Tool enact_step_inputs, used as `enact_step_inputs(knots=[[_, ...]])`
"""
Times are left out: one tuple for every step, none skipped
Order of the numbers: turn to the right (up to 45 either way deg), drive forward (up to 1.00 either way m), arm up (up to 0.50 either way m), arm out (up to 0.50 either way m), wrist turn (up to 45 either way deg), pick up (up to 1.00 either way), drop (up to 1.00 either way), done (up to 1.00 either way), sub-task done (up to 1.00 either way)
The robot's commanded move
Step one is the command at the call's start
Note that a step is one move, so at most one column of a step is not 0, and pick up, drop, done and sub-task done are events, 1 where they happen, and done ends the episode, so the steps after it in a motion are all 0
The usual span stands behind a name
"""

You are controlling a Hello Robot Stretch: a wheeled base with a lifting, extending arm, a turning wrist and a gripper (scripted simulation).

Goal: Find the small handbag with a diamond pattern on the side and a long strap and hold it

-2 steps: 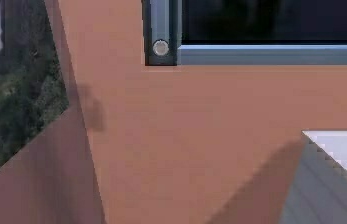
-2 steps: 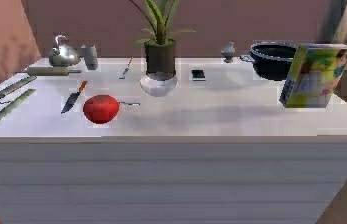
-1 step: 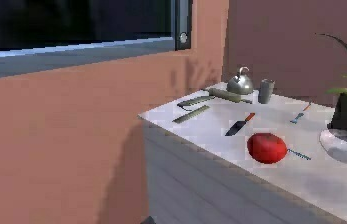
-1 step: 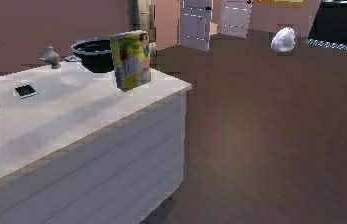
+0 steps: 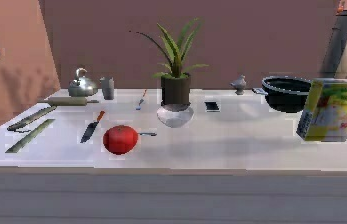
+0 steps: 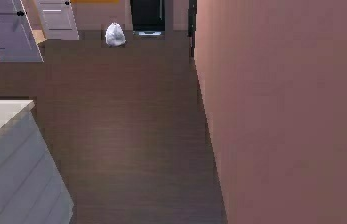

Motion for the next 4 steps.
enact_step_inputs(knots=[[0.0, 0.05, 0.00, 0.00, 0.0, 0.00, 0.00, 0.00, 0.00], [-45.0, 0.00, 0.00, 0.00, 0.0, 0.00, 0.00, 0.00, 0.00], [-6.0, 0.00, 0.00, 0.00, 0.0, 0.00, 0.00, 0.00, 0.00], [0.0, 0.05, 0.00, 0.00, 0.0, 0.00, 0.00, 0.00, 0.00]])
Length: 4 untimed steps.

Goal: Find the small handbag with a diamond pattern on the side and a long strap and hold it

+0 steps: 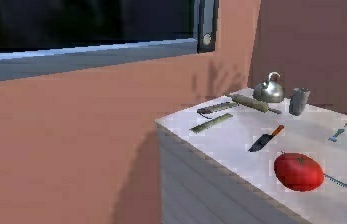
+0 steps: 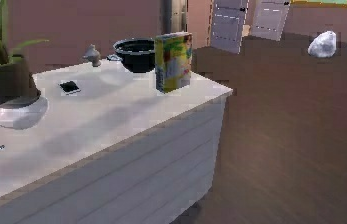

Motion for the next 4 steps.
enact_step_inputs(knots=[[-45.0, 0.00, 0.00, 0.00, 0.0, 0.00, 0.00, 0.00, 0.00], [-27.0, 0.00, 0.00, 0.00, 0.0, 0.00, 0.00, 0.00, 0.00], [45.0, 0.00, 0.00, 0.00, 0.0, 0.00, 0.00, 0.00, 0.00], [33.0, 0.00, 0.00, 0.00, 0.0, 0.00, 0.00, 0.00, 0.00]])
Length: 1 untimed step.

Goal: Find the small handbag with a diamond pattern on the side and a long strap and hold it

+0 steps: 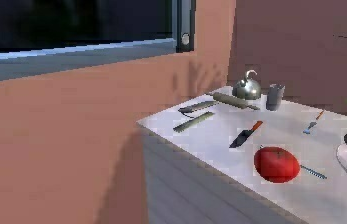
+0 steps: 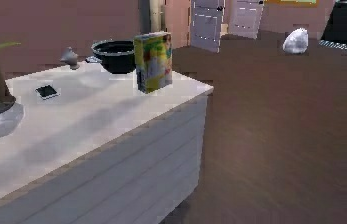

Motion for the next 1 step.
enact_step_inputs(knots=[[0.0, 0.35, 0.00, 0.00, 0.0, 0.00, 0.00, 0.00, 0.00]])
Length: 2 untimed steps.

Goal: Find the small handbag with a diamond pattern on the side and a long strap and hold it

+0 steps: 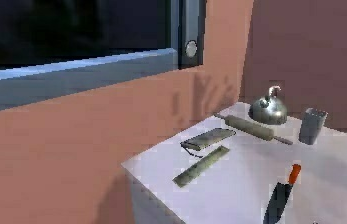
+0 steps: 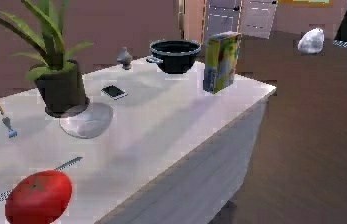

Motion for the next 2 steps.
enact_step_inputs(knots=[[-45.0, 0.00, 0.00, 0.00, 0.0, 0.00, 0.00, 0.00, 0.00], [-27.0, 0.00, 0.00, 0.00, 0.0, 0.00, 0.00, 0.00, 0.00]])
